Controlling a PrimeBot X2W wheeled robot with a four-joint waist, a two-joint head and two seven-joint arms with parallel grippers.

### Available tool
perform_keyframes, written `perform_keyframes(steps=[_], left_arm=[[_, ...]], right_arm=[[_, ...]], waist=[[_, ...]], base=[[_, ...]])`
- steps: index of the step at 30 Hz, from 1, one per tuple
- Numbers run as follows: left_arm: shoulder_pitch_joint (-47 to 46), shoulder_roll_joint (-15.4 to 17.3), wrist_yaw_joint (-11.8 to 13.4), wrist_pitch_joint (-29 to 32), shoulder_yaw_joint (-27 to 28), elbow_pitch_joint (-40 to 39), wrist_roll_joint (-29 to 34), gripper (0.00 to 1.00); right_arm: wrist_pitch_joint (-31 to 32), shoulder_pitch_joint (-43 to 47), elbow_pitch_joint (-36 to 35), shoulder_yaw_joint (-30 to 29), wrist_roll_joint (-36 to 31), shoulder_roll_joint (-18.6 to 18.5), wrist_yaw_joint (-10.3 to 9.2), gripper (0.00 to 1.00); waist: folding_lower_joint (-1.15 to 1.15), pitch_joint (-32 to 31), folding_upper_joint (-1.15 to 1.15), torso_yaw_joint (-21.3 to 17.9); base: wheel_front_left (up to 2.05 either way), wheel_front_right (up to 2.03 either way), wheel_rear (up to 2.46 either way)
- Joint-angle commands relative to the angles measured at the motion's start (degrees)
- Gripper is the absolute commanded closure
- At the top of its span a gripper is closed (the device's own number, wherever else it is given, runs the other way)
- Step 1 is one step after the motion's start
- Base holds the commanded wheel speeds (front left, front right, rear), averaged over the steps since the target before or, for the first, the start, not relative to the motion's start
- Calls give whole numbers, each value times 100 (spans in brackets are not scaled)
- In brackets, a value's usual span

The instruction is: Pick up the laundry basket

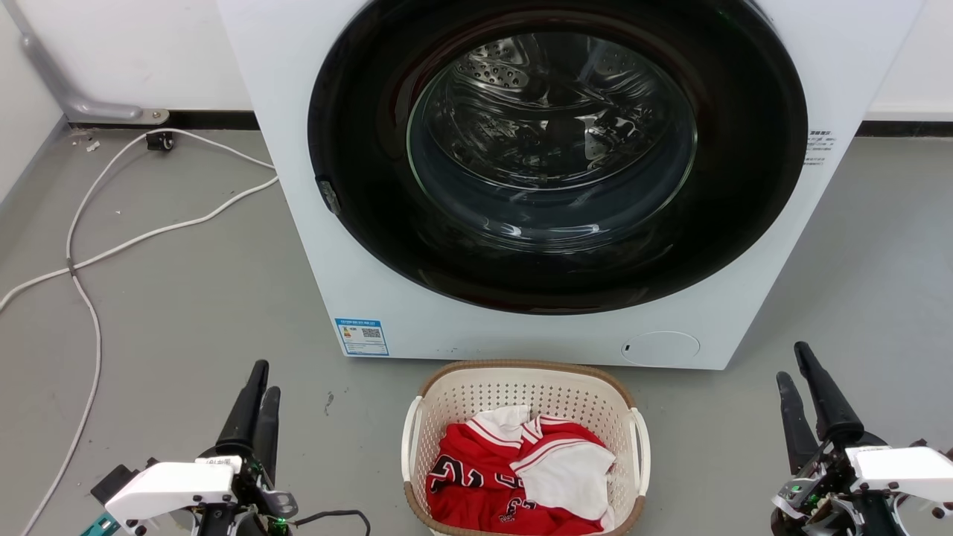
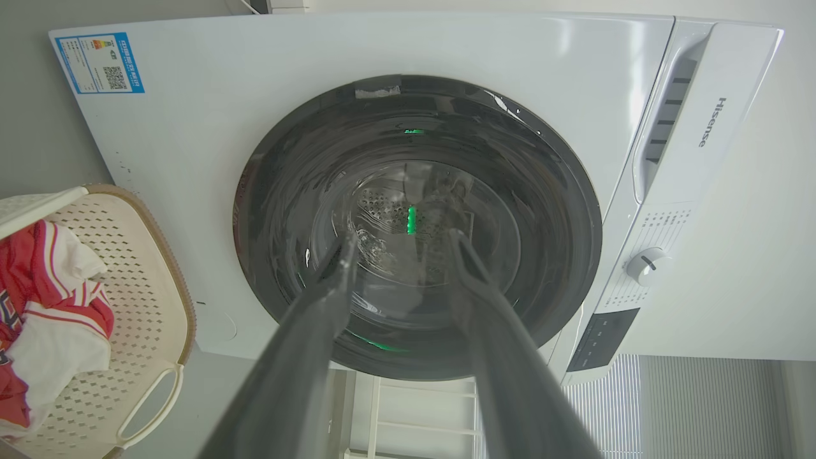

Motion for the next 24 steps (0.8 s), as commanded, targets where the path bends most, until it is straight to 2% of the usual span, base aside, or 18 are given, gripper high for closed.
perform_keyframes(steps=[1, 9, 24], left_arm=[[-100, 17, -6, -90, -32, -156, 99, 0], [-90, 17, -2, -287, -15, -290, 755, 0], [-27, 18, 301, -659, -345, -716, 2670, 0]], right_arm=[[-87, -89, -131, 20, -98, -8, 2, 0], [-285, -36, -242, -19, -704, -7, 2, 0], [-661, 116, -806, 195, -2995, -6, 2, 0]], waist=[[0, 3, 0, 0], [0, 14, 0, -1], [0, 53, 0, -6]], base=[[0, 0, 0], [0, 0, 0], [0, 0, 0]])
